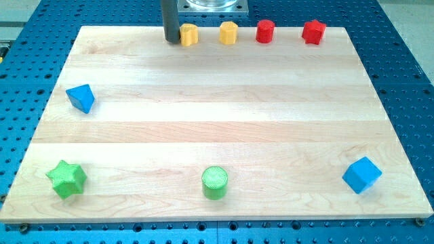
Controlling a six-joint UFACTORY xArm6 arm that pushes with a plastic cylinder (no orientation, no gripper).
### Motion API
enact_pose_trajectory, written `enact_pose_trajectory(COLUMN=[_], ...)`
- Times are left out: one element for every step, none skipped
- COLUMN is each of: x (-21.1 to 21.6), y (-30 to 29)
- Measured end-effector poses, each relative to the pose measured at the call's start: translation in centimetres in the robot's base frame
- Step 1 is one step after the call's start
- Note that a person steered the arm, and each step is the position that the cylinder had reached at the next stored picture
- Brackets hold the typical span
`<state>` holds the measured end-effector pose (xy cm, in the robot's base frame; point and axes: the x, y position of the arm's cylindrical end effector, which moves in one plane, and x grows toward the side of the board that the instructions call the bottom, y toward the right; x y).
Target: Slide the yellow heart to the left of the yellow hexagon
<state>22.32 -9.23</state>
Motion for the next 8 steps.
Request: enact_pose_trajectory(x=[0.0,0.0,0.9,1.1,0.2,0.4,1.7,1.8], y=[-1.3,-1.3,-0.8,1.5,2.5,2.5,1.2,1.2])
